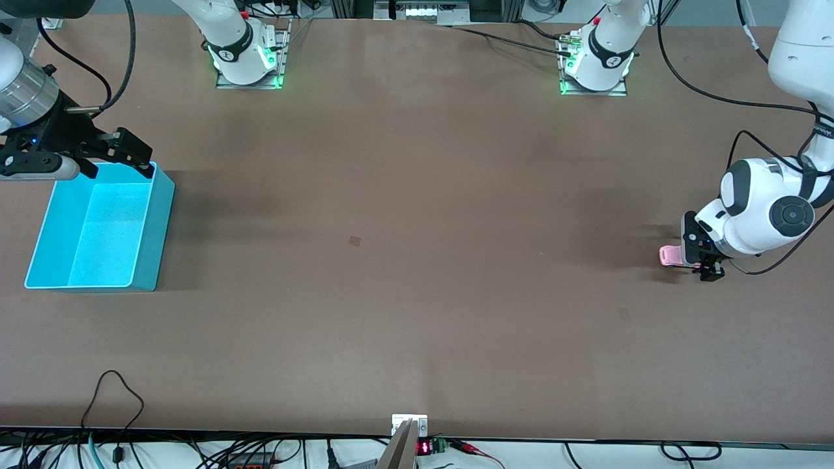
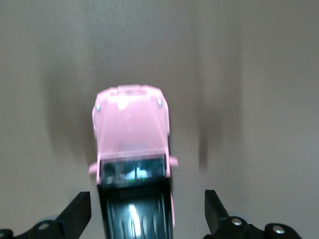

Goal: Wind and store pink jeep toy
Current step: 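Open the left gripper to release the jeep and lift away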

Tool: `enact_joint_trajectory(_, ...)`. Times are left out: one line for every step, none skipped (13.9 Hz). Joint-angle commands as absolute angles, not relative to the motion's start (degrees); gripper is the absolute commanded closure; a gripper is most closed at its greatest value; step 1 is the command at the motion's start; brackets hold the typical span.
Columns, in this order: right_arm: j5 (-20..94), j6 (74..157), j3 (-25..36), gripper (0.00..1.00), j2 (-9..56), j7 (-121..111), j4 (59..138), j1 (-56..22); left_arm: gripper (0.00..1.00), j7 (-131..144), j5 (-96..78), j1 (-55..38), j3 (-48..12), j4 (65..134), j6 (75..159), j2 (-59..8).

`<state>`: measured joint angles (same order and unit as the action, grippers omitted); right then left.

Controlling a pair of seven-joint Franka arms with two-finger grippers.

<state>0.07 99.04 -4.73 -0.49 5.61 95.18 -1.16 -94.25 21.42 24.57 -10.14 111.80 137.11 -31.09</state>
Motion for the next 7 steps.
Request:
enact_joint_trajectory(-0.1, 98.9, -4.7, 0.0, -0.6, 6.0, 94.8, -1.4, 0.0, -91.2, 22.3, 24.7, -11.9, 110.9, 128.6, -26.7)
enact_joint_trajectory(-0.1, 98.9, -4.7, 0.0, -0.6, 6.0, 94.8, -1.4, 0.0, -89.7, 22.2, 24.6, -12.2, 109.7, 125.1, -25.8)
enact_joint_trajectory(-0.1, 98.9, -4.7, 0.0, -0.6, 6.0, 94.8, -1.4, 0.0, -88.1, 21.9, 24.7, -13.6, 109.0, 122.0, -25.3)
enact_joint_trajectory(-0.1, 98.9, -4.7, 0.0, -0.6, 6.0, 94.8, -1.4, 0.0, -85.6, 21.8, 25.0, -15.0, 107.9, 118.6, -24.4)
enact_joint_trajectory(-0.1, 98.9, -4.7, 0.0, -0.6, 6.0, 94.8, -1.4, 0.0, -83.3, 21.7, 25.0, -15.9, 107.3, 116.1, -23.8)
enact_joint_trajectory(-0.1, 98.9, -4.7, 0.0, -0.6, 6.0, 94.8, -1.4, 0.0, -80.8, 21.7, 25.0, -17.5, 106.0, 113.4, -23.3)
enact_joint_trajectory(-0.1, 98.9, -4.7, 0.0, -0.6, 6.0, 94.8, -1.4, 0.0, -78.2, 21.4, 25.0, -19.1, 104.4, 110.2, -23.0)
